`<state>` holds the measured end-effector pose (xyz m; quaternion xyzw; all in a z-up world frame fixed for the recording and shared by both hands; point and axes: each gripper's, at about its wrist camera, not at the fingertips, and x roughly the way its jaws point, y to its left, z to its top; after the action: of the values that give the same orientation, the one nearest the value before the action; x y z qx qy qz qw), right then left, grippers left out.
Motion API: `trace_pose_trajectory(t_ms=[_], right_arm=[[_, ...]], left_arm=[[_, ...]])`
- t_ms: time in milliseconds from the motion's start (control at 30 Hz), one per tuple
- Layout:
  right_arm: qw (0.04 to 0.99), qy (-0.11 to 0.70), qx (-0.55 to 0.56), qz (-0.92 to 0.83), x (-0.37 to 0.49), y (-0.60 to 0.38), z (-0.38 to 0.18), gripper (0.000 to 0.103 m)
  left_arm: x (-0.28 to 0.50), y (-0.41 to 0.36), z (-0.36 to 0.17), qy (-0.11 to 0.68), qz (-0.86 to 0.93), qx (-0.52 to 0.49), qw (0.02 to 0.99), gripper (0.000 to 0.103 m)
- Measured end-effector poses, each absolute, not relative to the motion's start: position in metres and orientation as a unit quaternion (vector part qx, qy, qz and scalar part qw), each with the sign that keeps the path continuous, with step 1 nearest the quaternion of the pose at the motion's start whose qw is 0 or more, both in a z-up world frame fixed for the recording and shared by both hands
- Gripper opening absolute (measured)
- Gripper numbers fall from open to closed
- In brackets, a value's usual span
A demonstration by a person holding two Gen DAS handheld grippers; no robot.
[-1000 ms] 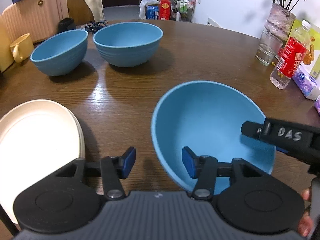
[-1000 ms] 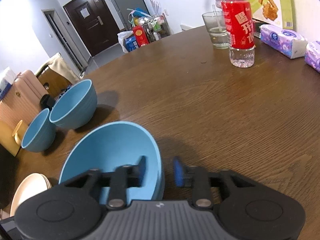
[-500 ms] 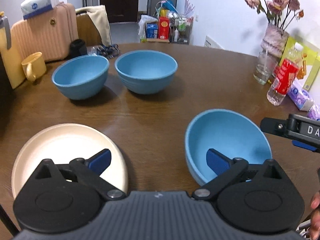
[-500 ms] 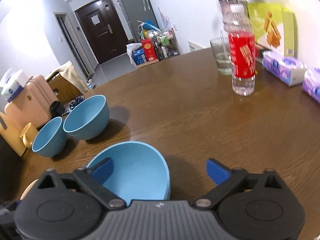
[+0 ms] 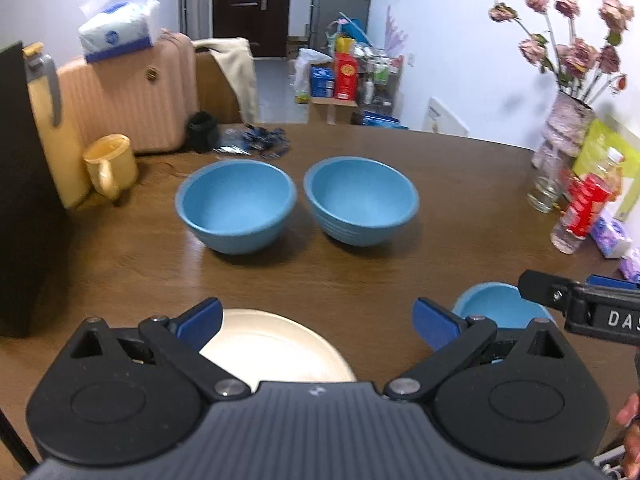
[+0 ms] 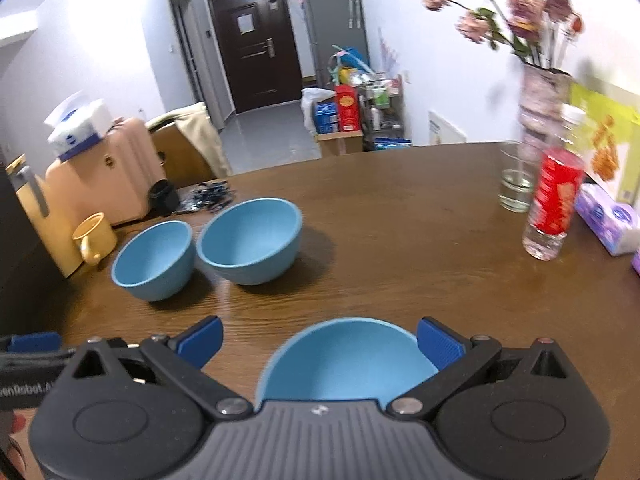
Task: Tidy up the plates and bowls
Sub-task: 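Move both tools toward the two blue bowls beside the yellow mug, then close the left tool on one bowl rim while the right tool grips the other bowl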
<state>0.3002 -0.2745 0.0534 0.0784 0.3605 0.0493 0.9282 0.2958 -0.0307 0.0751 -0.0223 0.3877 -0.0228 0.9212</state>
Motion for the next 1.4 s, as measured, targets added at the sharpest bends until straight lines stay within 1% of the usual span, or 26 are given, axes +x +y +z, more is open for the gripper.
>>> trace_pose_trajectory(t_ms=[133, 267, 500, 667, 700, 733, 800, 867, 933, 1033, 1267, 1333, 1400], right_arm=[[0.920, 0.373, 0.102, 0.067, 0.316, -0.248, 0.059, 0.103], [0.914, 0.386, 0.105, 0.073, 0.335, -0.219, 0.060, 0.103], [0.904, 0.410, 0.095, 0.070, 0.372, -0.164, 0.053, 0.103], [0.896, 0.425, 0.109, 0.061, 0.401, -0.130, 0.043, 0.102], [0.893, 0.431, 0.112, 0.056, 0.407, -0.124, 0.039, 0.100], [0.890, 0.438, 0.117, 0.049, 0.413, -0.119, 0.035, 0.096], [0.883, 0.450, 0.128, 0.038, 0.426, -0.109, 0.024, 0.091], [0.878, 0.458, 0.138, 0.028, 0.436, -0.102, 0.014, 0.090], [0.874, 0.463, 0.146, 0.017, 0.446, -0.096, 0.006, 0.084], [0.870, 0.468, 0.155, 0.008, 0.459, -0.087, -0.003, 0.078], [0.865, 0.485, 0.126, -0.018, 0.487, -0.064, -0.018, 0.066], [0.859, 0.493, 0.136, -0.013, 0.492, -0.061, -0.022, 0.059], [0.855, 0.499, 0.141, -0.013, 0.496, -0.059, -0.026, 0.059]], left_arm=[[0.308, -0.003, 0.086, 0.382, 0.002, -0.018, 0.924, 0.103], [0.332, 0.024, 0.090, 0.395, 0.012, -0.017, 0.918, 0.103], [0.381, 0.067, 0.084, 0.417, 0.042, 0.001, 0.908, 0.103], [0.417, 0.089, 0.071, 0.434, 0.042, 0.018, 0.900, 0.103], [0.425, 0.092, 0.068, 0.436, 0.041, 0.023, 0.899, 0.103], [0.431, 0.096, 0.066, 0.436, 0.042, 0.024, 0.898, 0.103], [0.445, 0.103, 0.060, 0.439, 0.042, 0.022, 0.897, 0.103], [0.458, 0.109, 0.054, 0.445, 0.039, 0.021, 0.894, 0.103], [0.472, 0.113, 0.048, 0.450, 0.035, 0.028, 0.892, 0.103], [0.492, 0.119, 0.040, 0.458, 0.026, 0.032, 0.888, 0.103], [0.525, 0.122, 0.021, 0.475, 0.006, 0.023, 0.880, 0.102], [0.532, 0.121, 0.016, 0.481, 0.000, 0.023, 0.877, 0.101], [0.537, 0.119, 0.011, 0.486, -0.004, 0.025, 0.874, 0.100]])
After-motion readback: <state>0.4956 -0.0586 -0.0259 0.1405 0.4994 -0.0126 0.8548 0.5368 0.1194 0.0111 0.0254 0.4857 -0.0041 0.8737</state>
